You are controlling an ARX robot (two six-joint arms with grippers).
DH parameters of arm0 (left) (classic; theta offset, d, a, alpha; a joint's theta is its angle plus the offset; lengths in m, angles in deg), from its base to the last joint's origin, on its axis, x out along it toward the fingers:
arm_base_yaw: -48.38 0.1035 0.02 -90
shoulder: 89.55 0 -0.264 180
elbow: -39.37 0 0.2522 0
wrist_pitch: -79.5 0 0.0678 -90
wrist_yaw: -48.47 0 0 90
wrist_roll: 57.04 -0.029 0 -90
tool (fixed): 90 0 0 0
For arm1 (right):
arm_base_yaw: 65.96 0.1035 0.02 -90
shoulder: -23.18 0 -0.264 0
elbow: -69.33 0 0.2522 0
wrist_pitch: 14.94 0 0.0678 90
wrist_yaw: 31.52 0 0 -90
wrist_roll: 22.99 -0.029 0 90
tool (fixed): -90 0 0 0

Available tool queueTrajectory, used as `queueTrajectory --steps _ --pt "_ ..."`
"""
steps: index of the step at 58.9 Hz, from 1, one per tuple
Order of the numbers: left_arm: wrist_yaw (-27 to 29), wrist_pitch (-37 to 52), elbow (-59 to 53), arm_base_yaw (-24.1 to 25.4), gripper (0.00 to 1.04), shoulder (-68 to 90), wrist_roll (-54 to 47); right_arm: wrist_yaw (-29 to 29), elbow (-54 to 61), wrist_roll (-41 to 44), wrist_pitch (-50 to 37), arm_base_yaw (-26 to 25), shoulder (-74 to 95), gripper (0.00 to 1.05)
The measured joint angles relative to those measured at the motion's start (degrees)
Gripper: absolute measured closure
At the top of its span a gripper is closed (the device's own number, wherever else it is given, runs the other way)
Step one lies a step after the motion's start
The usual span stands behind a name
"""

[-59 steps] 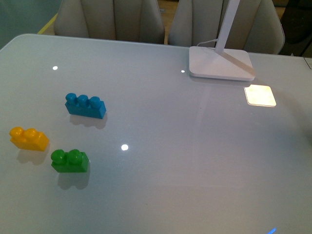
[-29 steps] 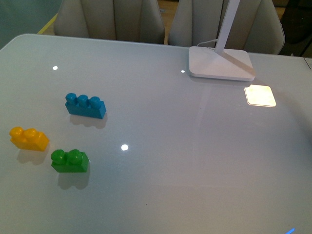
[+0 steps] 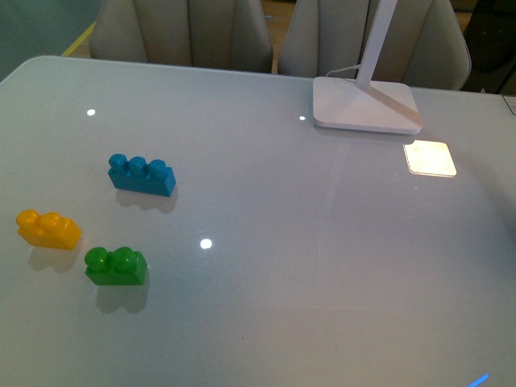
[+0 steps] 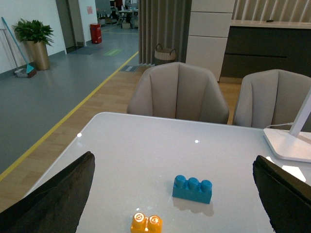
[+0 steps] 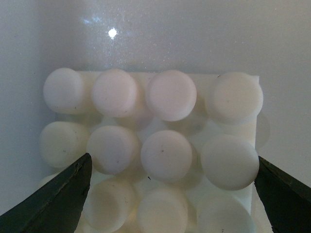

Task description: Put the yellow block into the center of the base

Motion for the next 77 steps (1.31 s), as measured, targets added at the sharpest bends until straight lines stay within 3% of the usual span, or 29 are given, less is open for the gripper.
queueTrajectory --steps 42,77 --pt "0.0 0.0 0.0 0.0 0.07 0.0 0.0 -4.7 8.2 -0.7 -6.9 2.4 -2.1 0.09" --pt "0.0 0.0 0.0 0.0 0.07 0.0 0.0 -5.3 19.1 -14.1 -18.8 15.6 -4.5 0.09"
